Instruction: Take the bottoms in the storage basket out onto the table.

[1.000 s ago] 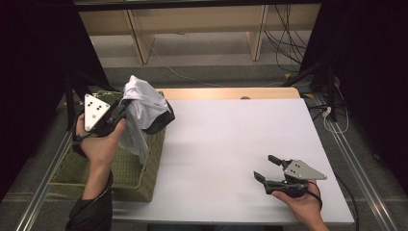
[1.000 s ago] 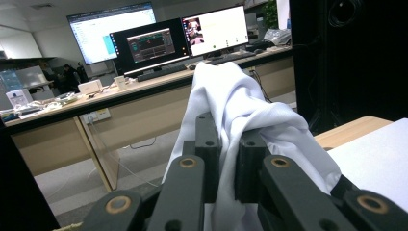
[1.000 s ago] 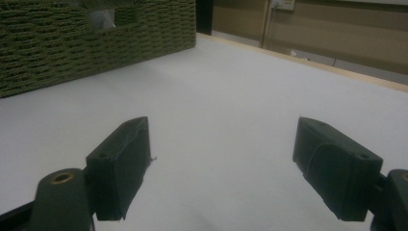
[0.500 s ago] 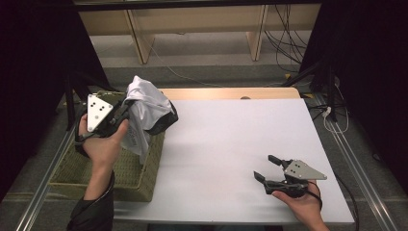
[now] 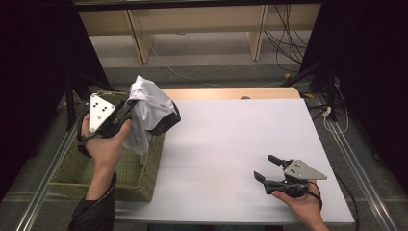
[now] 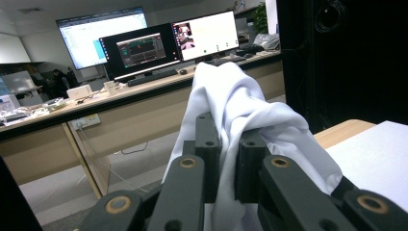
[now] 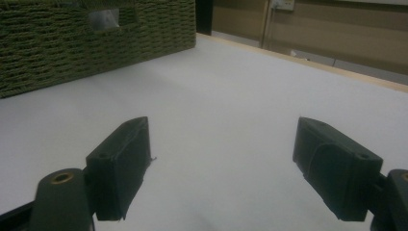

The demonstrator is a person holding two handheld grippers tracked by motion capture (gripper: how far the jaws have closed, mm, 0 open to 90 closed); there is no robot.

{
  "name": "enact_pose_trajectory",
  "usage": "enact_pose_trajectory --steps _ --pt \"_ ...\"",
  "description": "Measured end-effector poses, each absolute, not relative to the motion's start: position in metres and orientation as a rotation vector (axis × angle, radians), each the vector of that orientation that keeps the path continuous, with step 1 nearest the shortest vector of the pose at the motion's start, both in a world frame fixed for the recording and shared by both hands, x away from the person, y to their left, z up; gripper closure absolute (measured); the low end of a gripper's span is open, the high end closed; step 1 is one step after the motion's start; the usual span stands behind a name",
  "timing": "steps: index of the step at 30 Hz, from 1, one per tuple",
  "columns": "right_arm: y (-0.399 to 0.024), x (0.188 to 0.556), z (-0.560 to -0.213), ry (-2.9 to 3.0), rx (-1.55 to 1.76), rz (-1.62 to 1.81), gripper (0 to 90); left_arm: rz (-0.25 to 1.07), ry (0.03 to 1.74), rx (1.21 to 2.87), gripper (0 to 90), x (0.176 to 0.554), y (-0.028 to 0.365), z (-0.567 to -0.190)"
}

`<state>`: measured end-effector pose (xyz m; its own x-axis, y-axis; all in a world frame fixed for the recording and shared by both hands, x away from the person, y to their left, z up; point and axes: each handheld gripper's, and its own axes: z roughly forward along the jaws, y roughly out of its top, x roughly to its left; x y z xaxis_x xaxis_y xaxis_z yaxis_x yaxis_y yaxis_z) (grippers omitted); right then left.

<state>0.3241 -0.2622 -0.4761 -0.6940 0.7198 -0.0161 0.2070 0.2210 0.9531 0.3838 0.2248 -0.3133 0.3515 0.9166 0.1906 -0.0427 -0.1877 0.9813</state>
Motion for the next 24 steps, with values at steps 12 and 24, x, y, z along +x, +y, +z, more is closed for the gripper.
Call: enact_pose_trajectory --steps 12,24 --pt "-0.262 0.324 -0.476 2.041 0.856 1.483 21.6 1.070 0.818 1.486 82.4 0.382 0.221 -0.313" --pt "-0.262 0.324 -0.476 2.041 0.853 1.482 21.6 1.058 0.800 1.485 82.4 0.381 0.214 -0.313"
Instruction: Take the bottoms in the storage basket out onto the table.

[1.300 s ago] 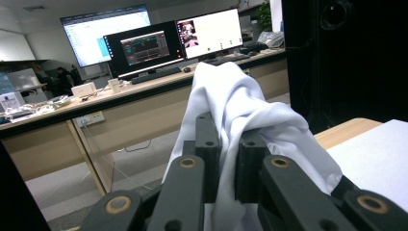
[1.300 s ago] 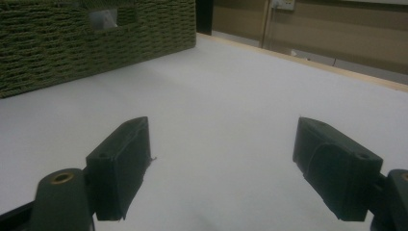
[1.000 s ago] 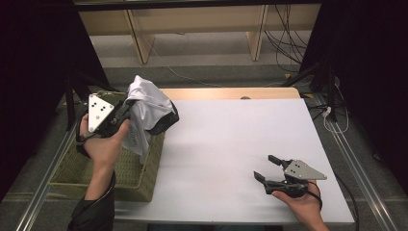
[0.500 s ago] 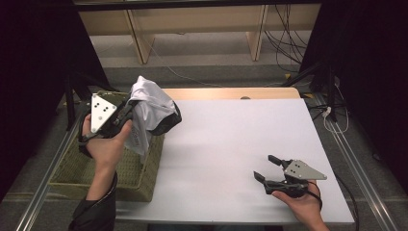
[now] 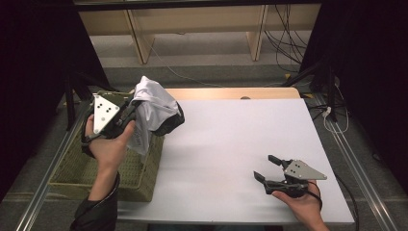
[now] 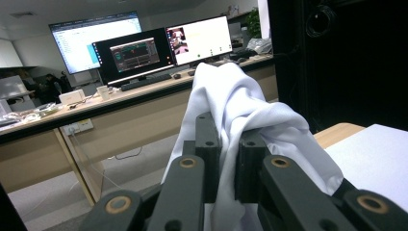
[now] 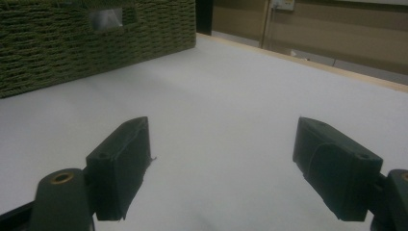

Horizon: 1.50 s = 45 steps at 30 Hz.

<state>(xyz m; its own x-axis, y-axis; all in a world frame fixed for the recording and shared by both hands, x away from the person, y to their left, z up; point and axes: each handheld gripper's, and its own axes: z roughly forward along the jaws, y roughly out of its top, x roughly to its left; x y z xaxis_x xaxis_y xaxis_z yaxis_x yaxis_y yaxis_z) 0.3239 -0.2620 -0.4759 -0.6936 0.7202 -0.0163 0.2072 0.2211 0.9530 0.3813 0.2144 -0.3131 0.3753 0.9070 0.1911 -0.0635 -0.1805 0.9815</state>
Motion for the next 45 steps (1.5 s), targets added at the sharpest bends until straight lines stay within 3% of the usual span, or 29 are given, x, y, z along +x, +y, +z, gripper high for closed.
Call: enact_pose_trajectory --steps 45 --pt "-0.262 0.324 -0.476 2.038 0.851 1.478 21.5 1.030 0.744 1.489 82.3 0.380 0.194 -0.316"
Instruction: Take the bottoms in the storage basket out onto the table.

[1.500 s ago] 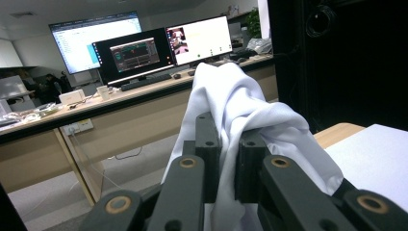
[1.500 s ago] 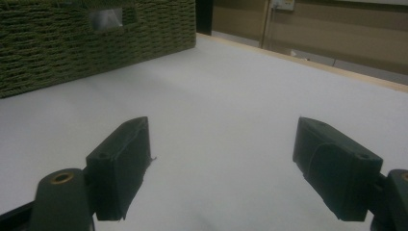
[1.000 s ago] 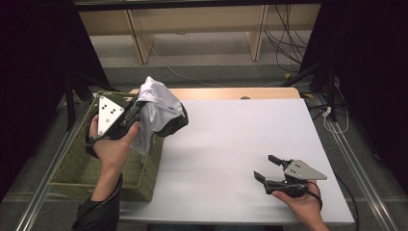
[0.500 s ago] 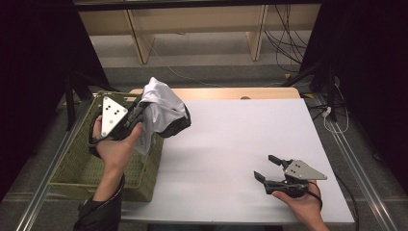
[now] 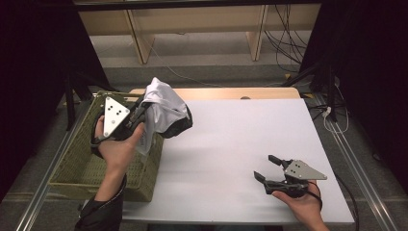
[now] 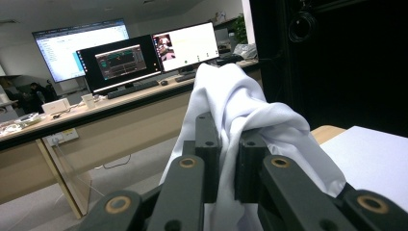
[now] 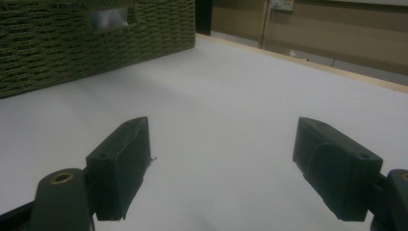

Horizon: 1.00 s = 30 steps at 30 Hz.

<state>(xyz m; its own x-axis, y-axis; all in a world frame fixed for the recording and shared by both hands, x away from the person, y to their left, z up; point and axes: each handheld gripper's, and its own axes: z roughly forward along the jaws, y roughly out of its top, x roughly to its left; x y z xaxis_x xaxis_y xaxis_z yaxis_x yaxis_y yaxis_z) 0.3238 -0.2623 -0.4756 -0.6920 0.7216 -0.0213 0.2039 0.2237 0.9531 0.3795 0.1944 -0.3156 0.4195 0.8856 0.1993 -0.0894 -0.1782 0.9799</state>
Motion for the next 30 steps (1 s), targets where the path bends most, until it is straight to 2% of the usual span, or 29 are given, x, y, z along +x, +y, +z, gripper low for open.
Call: enact_pose_trajectory --steps 30 --pt "-0.262 0.324 -0.476 2.038 0.853 1.483 21.5 1.021 0.695 1.467 82.3 0.374 0.180 -0.311"
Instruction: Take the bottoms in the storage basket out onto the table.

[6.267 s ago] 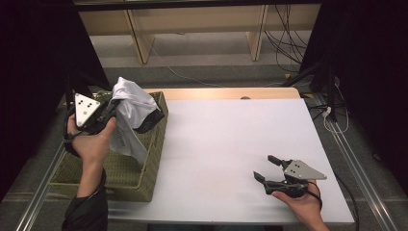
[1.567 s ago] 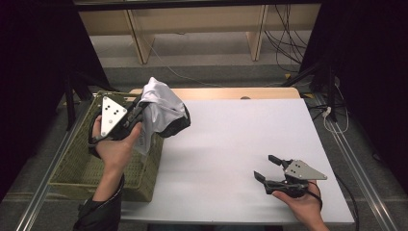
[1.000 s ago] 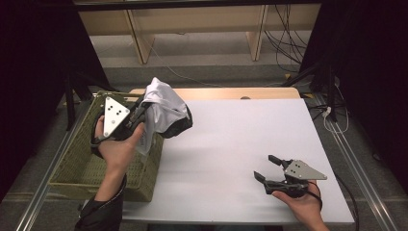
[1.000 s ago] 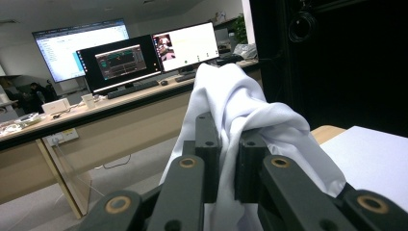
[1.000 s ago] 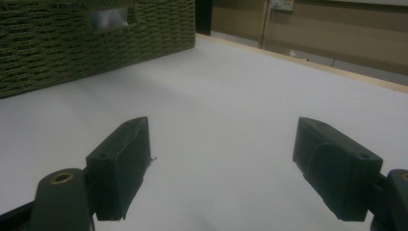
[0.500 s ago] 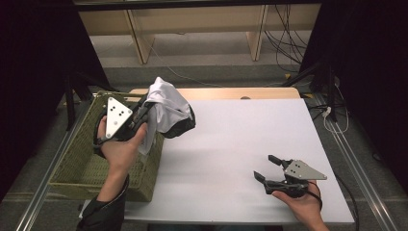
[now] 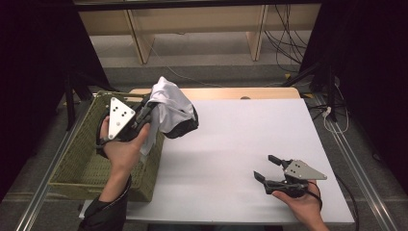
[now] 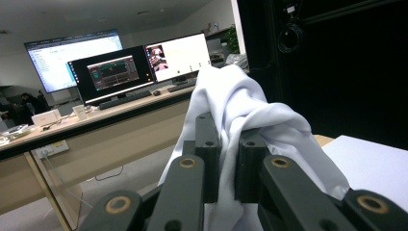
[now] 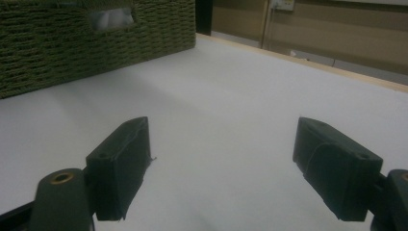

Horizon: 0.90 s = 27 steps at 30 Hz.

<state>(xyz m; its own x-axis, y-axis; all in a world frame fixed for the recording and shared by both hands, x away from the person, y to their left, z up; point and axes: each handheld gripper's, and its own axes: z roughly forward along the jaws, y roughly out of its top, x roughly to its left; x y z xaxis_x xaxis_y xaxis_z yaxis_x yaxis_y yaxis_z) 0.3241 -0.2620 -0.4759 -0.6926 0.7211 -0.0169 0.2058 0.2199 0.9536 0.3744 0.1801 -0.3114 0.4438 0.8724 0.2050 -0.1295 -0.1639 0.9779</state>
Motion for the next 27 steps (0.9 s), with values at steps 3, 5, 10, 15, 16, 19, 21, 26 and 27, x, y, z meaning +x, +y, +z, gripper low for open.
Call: enact_pose_trajectory --steps 3,5,10,15,16,19,21,26,27 --pt "-0.262 0.324 -0.476 2.036 0.855 1.484 21.5 1.023 0.689 1.465 82.3 0.374 0.179 -0.311" --pt "-0.262 0.324 -0.476 2.037 0.853 1.484 21.5 1.023 0.685 1.463 82.3 0.373 0.178 -0.310" --pt "-0.262 0.324 -0.476 2.036 0.854 1.485 21.5 1.021 0.679 1.460 82.4 0.373 0.175 -0.310" --pt "-0.262 0.324 -0.476 2.038 0.854 1.485 21.5 1.017 0.672 1.458 82.3 0.373 0.173 -0.309" --pt "-0.262 0.324 -0.476 2.040 0.856 1.483 21.5 1.016 0.671 1.458 82.3 0.373 0.172 -0.309" --pt "-0.262 0.324 -0.476 2.036 0.852 1.489 21.5 1.014 0.669 1.459 82.3 0.372 0.171 -0.309" --pt "-0.262 0.324 -0.476 2.037 0.853 1.484 21.6 1.013 0.668 1.457 82.3 0.372 0.170 -0.309" --pt "-0.262 0.324 -0.476 2.037 0.852 1.485 21.6 1.009 0.661 1.460 82.3 0.372 0.168 -0.308" --pt "-0.262 0.324 -0.476 2.037 0.851 1.484 21.5 1.008 0.659 1.459 82.3 0.372 0.167 -0.308"
